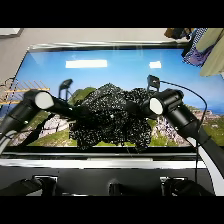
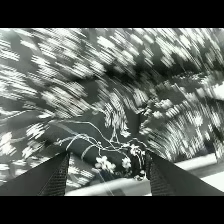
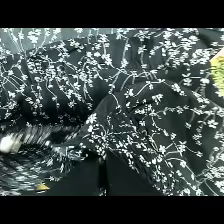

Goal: Fold the clothes and pants, and hang the long-sleeved shirts on hangers.

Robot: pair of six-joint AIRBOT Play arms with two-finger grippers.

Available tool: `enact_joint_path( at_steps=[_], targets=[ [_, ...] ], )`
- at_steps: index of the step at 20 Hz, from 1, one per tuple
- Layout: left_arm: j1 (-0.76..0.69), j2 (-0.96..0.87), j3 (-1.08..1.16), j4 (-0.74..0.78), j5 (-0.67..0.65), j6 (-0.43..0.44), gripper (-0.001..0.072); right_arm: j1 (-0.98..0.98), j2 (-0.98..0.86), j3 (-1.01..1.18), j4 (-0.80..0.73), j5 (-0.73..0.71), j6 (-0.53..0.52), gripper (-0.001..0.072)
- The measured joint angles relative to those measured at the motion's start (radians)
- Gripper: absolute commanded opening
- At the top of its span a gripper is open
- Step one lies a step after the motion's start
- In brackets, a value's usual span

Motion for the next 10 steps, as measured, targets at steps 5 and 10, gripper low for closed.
enact_joint_path(
  at_steps=[5, 10],
  targets=[
    [0.332, 0.033, -0.002, -0.005, -0.052, 0.170, 0.0534, 0.000, -0.007, -0.001, 0.007, 0.002, 0.003, 0.0019],
    [0.634, 0.040, -0.003, -0.006, -0.049, 0.314, 0.0642, 0.000, -0.008, -0.001, 0.012, 0.014, 0.003, 0.0019]
  ],
)
